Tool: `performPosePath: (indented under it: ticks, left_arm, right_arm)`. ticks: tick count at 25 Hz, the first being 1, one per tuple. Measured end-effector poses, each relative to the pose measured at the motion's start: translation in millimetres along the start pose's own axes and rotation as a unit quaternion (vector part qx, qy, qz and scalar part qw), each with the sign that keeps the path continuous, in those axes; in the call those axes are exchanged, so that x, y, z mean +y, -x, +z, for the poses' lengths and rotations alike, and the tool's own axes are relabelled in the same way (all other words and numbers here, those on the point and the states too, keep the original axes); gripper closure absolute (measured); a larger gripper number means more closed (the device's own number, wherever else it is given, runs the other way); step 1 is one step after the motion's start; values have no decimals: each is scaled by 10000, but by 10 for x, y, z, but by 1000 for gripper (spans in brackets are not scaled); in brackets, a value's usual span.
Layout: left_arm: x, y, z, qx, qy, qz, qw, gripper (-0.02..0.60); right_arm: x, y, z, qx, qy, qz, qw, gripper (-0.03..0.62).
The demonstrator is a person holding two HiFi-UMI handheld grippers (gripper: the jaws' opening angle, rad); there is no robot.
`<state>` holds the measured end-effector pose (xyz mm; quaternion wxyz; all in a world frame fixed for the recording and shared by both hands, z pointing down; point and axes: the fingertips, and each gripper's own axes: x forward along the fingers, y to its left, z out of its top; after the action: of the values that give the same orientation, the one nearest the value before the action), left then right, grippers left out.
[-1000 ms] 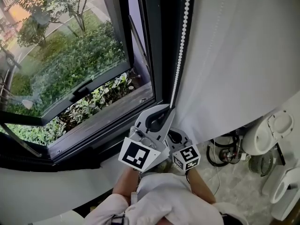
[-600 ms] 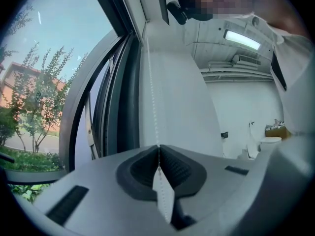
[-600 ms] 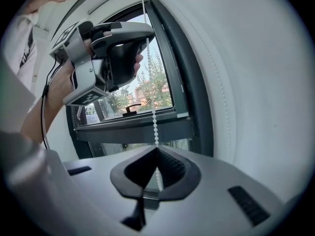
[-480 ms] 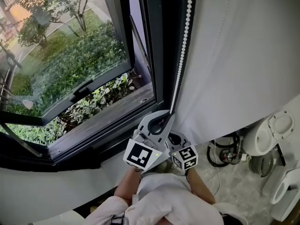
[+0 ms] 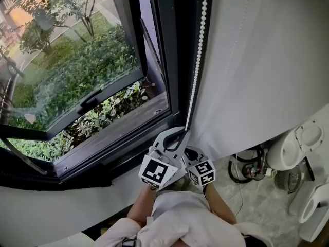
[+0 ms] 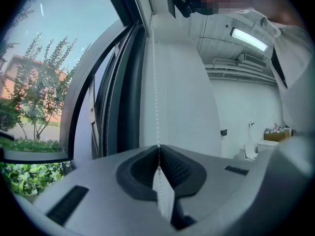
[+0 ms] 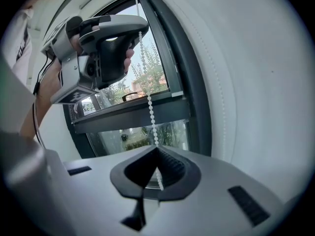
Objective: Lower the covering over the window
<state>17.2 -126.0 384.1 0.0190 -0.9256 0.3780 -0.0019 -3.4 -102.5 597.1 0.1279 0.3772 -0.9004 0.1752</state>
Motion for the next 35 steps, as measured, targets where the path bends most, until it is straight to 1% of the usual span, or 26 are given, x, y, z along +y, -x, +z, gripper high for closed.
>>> performPosePath:
  ticks: [3, 10, 17, 30, 33, 35]
  left_arm:
    - [-8, 8, -137, 134, 88, -2, 9999, 563]
    - [-13, 26, -406, 263, 187, 11, 9995, 563]
    - [-81, 42, -664, 453, 442, -87, 9980, 563]
    - [-147, 46, -1048, 740, 580, -90, 9955, 563]
    - [-140, 52, -1125, 792, 548, -56, 9953, 563]
    - [-135, 54, -1131, 778, 523, -41, 9956, 563]
  right_arm:
    - [-17, -27, -113, 129, -39, -8, 9999, 597]
    - [-57, -77, -362, 401, -135, -35, 9991, 597]
    - [-78, -145, -615, 700, -211, -24, 9973, 597]
    - [-125, -190, -993, 1158, -356, -55, 9926, 597]
    - [-117, -179, -1070, 1232, -310, -82, 9919, 597]
    - [-109, -172, -1062, 1221, -182, -122, 9923, 594]
